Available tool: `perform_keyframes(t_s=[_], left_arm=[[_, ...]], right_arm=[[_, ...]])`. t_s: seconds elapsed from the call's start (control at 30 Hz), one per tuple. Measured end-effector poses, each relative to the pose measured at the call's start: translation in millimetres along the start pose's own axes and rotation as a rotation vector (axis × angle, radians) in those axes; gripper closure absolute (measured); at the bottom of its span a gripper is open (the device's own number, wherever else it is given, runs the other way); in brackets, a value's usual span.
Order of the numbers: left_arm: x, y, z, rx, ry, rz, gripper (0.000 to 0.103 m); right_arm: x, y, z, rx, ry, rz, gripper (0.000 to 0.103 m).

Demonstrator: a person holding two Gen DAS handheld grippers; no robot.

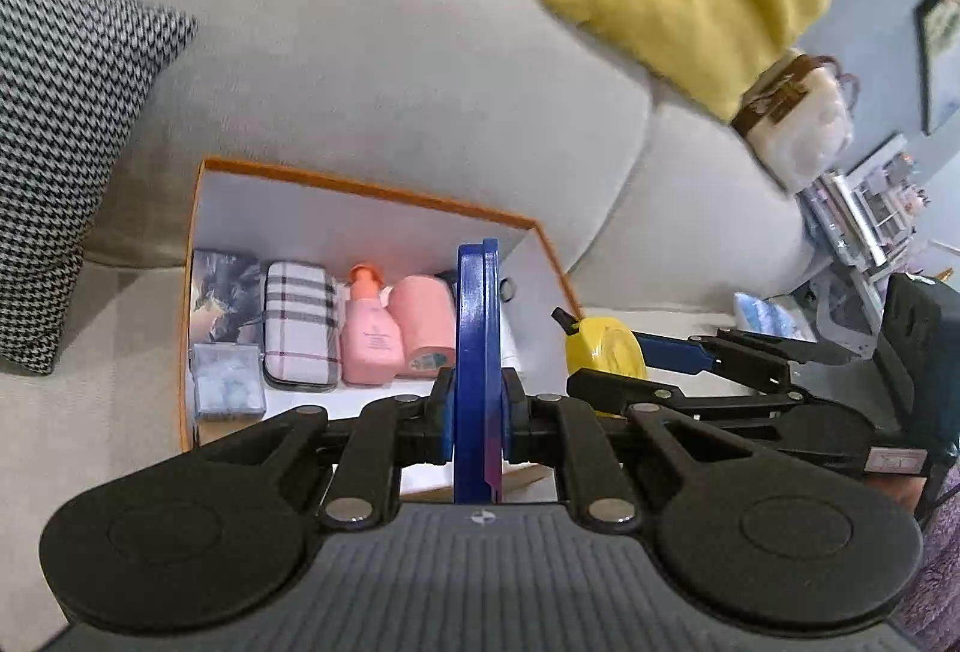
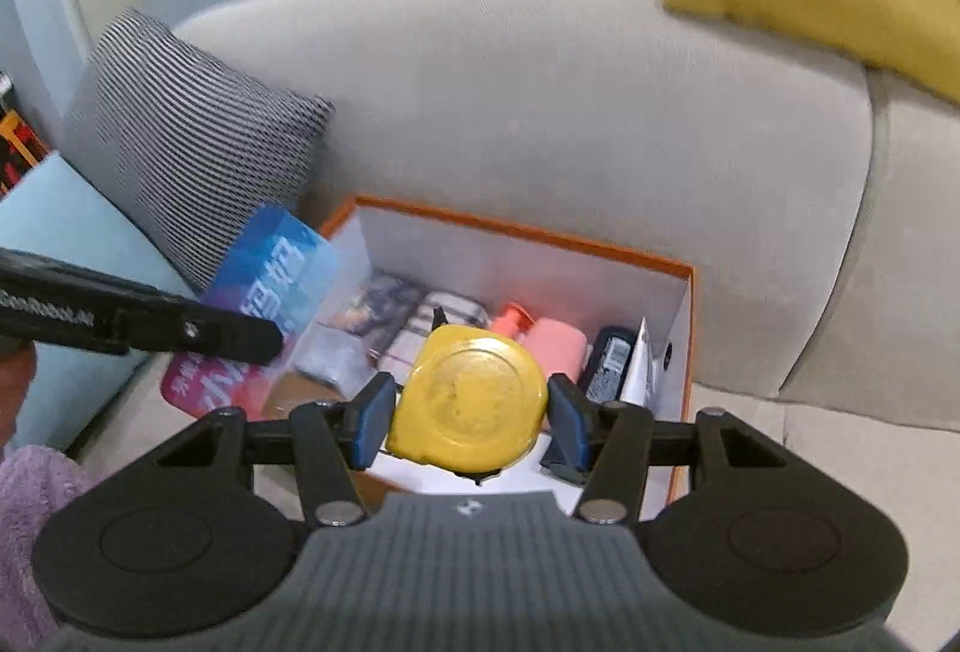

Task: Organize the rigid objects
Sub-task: 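Carry the card box and tape measure with both tools into the orange box, then open both tools to release the card box and tape measure in the box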

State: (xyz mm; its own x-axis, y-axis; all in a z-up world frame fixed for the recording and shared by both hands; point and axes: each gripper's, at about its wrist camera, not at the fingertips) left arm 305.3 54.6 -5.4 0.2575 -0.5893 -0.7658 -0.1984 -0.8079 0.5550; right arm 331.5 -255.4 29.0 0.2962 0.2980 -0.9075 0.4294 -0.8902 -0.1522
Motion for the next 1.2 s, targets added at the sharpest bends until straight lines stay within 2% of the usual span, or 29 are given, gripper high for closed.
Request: perform_keyframes(t_s=[0.23, 0.47, 0.63, 0.97, 1.07, 1.2], left_arm=[[46.8, -17.8, -20.9, -0.024, -0.136, -0.035, 0.088], [82.7, -33.7, -32.8, -0.055, -0.263, -0.047, 0.088], [98.6, -42.3, -37.7, -0.066, -0.334, -0.055, 0.088], [122.0, -62.2, -32.9, -0.217, -0.433, -0.052, 0.088], [126.2, -63.0, -32.2, -0.251, -0.446, -0.060, 0.088], [133.8, -62.4, -29.5, -0.317, -0.474, -0.043, 0.088]], right_arm=[[65.1, 12.1, -20.0, 0.032, -0.230, -0.071, 0.046], [134.9, 13.5, -28.1, 0.068, -0.420, -0.057, 0.046], [159.7, 15.3, -33.2, 0.054, -0.489, -0.029, 0.046], [178.9, 9.5, -34.9, 0.004, -0.538, -0.044, 0.049], [169.1, 10.2, -35.1, -0.013, -0.512, -0.040, 0.046], [150.6, 9.4, -33.9, -0.045, -0.431, -0.008, 0.046]])
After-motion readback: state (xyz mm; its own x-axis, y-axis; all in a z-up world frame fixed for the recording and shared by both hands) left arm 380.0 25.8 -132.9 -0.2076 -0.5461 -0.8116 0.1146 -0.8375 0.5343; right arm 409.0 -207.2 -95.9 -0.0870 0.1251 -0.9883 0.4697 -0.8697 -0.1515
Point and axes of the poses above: each gripper's, at about its wrist camera, not at the fingertips, and x roughly the way its jaws point, y to its right, z to its underside, and after that the axes turned 12 degrees about -y, right-handed
